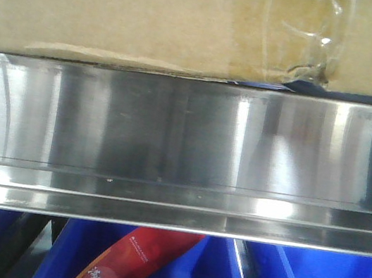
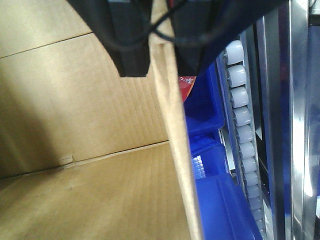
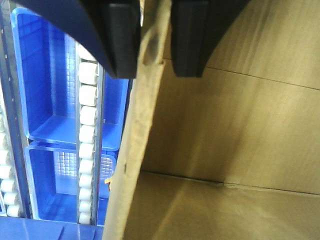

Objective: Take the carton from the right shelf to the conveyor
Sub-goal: 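Lift the carton with both grippers and pull it off the shelf, then hold the carton with both grippers while the base drives to the conveyor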

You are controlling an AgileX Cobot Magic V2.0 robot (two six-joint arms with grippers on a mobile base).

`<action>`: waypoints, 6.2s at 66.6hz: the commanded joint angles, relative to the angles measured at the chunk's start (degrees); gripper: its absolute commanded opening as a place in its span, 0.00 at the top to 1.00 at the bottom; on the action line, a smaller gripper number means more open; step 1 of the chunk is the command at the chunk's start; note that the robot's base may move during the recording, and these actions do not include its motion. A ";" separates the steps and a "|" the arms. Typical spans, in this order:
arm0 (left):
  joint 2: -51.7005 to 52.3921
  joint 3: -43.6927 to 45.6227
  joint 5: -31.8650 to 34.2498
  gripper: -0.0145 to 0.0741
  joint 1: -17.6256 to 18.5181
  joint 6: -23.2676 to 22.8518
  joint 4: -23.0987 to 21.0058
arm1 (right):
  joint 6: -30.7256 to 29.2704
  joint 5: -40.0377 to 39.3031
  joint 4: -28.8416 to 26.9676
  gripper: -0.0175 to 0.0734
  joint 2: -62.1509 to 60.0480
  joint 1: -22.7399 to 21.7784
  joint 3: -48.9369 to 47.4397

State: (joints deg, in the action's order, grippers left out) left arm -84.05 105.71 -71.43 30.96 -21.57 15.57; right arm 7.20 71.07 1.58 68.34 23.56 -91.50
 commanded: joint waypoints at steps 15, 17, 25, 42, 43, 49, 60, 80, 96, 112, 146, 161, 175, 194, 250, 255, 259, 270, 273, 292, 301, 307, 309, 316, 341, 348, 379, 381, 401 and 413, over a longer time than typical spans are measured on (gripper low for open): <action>0.86 0.16 2.73 0.86 0.70 0.41 -0.89 | -0.65 -3.88 -0.83 0.88 -0.61 -0.17 -0.32; 0.86 0.16 2.83 0.86 0.70 0.41 -0.89 | -0.65 -3.88 -0.83 0.88 -0.61 -0.17 -0.32; 0.86 0.16 2.83 0.86 0.70 0.41 -0.89 | -0.65 -3.88 -0.83 0.88 -0.61 -0.17 -0.32; 0.86 0.16 2.83 0.86 0.70 0.41 -0.89 | -0.65 -3.88 -0.83 0.88 -0.61 -0.17 -0.32; 0.86 0.16 2.83 0.86 0.70 0.41 -0.89 | -0.65 -3.88 -0.83 0.88 -0.61 -0.17 -0.32; 0.86 0.16 2.83 0.86 0.70 0.41 -0.89 | -0.65 -3.88 -0.83 0.88 -0.61 -0.17 -0.32; 0.86 0.16 2.83 0.86 0.70 0.41 -0.89 | -0.65 -3.88 -0.83 0.88 -0.61 -0.17 -0.32; 0.86 0.16 2.83 0.86 0.70 0.41 -0.89 | -0.65 -3.92 -0.83 0.88 -0.61 -0.17 -0.32; 0.86 0.16 2.83 0.86 0.70 0.41 -0.89 | -0.65 -4.06 -0.83 0.88 -0.61 -0.17 -0.32; 0.86 0.16 2.83 0.86 0.70 0.41 -0.89 | -0.65 -4.19 -0.83 0.88 -0.61 -0.17 -0.32; 0.86 0.16 2.83 0.86 0.70 0.41 -0.89 | -0.65 -4.19 -0.83 0.88 -0.61 -0.17 -0.32; 0.86 0.16 2.83 0.86 0.70 0.41 -0.89 | -0.65 -4.19 -0.83 0.88 -0.61 -0.17 -0.32; 0.86 0.16 2.83 0.86 0.70 0.41 -0.89 | -0.65 -4.19 -0.83 0.88 -0.61 -0.17 -0.32; 0.86 0.16 2.83 0.86 0.70 0.41 -0.89 | -0.65 -4.32 -0.83 0.88 -0.61 -0.17 -0.32; 0.86 0.16 2.83 0.86 0.70 0.41 -0.29 | -0.65 -4.32 -0.83 0.88 -0.61 -0.17 -0.32; 0.86 0.16 2.83 0.86 0.70 0.41 -0.25 | -0.65 -4.32 -0.83 0.88 -0.61 -0.17 -0.32; 0.86 0.16 2.83 0.86 0.70 0.41 -0.25 | -0.65 -4.32 -0.83 0.88 -0.61 -0.17 -0.32; 0.86 0.16 2.83 0.86 0.70 0.41 -0.25 | -0.65 -4.32 -0.83 0.88 -0.61 -0.17 -0.32; 0.86 0.16 2.83 0.86 0.70 0.41 -0.25 | -0.65 -4.32 -0.83 0.88 -0.61 -0.17 -0.32; 0.86 0.16 2.83 0.86 0.70 0.41 -0.02 | -0.65 -4.32 -0.83 0.88 -0.61 -0.17 -0.32; 0.86 0.16 2.83 0.86 0.70 0.41 0.02 | -0.65 -4.32 -0.83 0.88 -0.61 -0.17 -0.32; 0.86 0.16 2.83 0.86 0.70 0.41 0.02 | -0.65 -4.32 -0.83 0.88 -0.61 -0.17 -0.32; 0.86 0.16 2.83 0.86 0.70 0.41 0.02 | -0.65 -4.32 -0.83 0.88 -0.61 -0.17 -0.32; 0.86 0.16 2.83 0.86 0.70 0.41 0.02 | -0.65 -4.32 -0.83 0.88 -0.61 -0.17 -0.32; 0.86 0.16 2.83 0.86 0.70 0.41 0.02 | -0.65 -4.32 -0.83 0.88 -0.61 -0.17 -0.32; 0.86 0.16 2.83 0.86 0.70 0.41 0.15 | -0.65 -4.32 -0.83 0.88 -0.61 -0.17 -0.32; 0.86 0.16 2.83 0.86 0.70 0.41 0.15 | -0.65 -4.83 -0.83 0.88 -0.61 -0.17 -0.32; 0.86 0.16 2.83 0.86 0.70 0.41 0.15 | -0.65 -4.98 -0.83 0.88 -0.61 -0.17 -0.32; 0.86 0.16 2.83 0.86 0.70 0.41 0.15 | -0.65 -6.12 -0.83 0.88 -0.61 -0.17 -0.32; 0.86 0.16 2.83 0.86 0.70 0.41 0.25 | -0.65 -6.22 -0.83 0.88 -0.61 -0.17 -0.32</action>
State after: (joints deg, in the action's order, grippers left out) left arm -83.83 105.71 -70.33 31.10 -21.57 16.97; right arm 7.20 68.95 1.58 68.34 23.56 -91.50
